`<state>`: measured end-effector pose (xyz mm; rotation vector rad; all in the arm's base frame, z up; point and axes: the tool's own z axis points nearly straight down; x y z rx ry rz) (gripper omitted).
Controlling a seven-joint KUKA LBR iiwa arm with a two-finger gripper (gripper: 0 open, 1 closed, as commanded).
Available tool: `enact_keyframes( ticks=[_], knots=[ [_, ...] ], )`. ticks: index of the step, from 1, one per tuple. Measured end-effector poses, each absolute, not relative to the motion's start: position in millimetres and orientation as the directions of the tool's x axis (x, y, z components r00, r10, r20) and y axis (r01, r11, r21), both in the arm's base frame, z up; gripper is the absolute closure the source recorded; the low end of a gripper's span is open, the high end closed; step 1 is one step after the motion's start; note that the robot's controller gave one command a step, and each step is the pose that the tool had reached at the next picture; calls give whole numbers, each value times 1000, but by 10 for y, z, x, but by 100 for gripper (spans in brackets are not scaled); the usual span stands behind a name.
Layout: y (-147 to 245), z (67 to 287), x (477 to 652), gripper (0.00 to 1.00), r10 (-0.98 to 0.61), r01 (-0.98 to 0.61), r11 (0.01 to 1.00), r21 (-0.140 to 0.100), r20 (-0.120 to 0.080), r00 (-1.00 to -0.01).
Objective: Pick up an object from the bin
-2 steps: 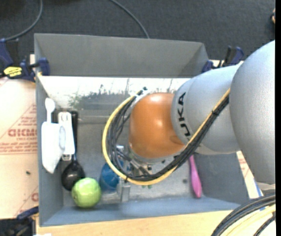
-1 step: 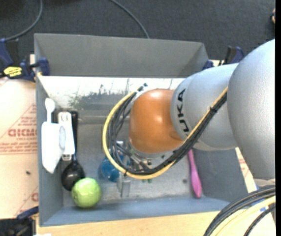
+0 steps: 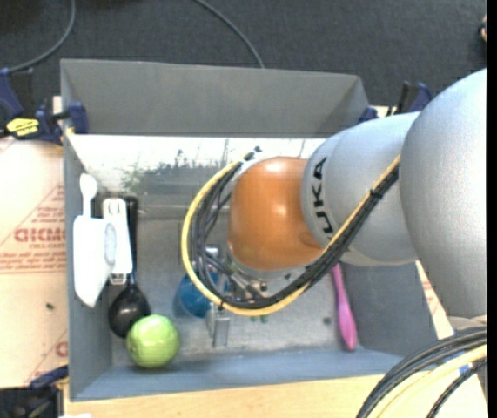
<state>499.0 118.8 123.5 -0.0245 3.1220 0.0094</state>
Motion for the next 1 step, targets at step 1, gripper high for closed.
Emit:
enact_keyframes(
  ticks=[1],
  knots=[
    [1137,1141,5128,0,202,201,979,21,-27,-979]
  ],
)
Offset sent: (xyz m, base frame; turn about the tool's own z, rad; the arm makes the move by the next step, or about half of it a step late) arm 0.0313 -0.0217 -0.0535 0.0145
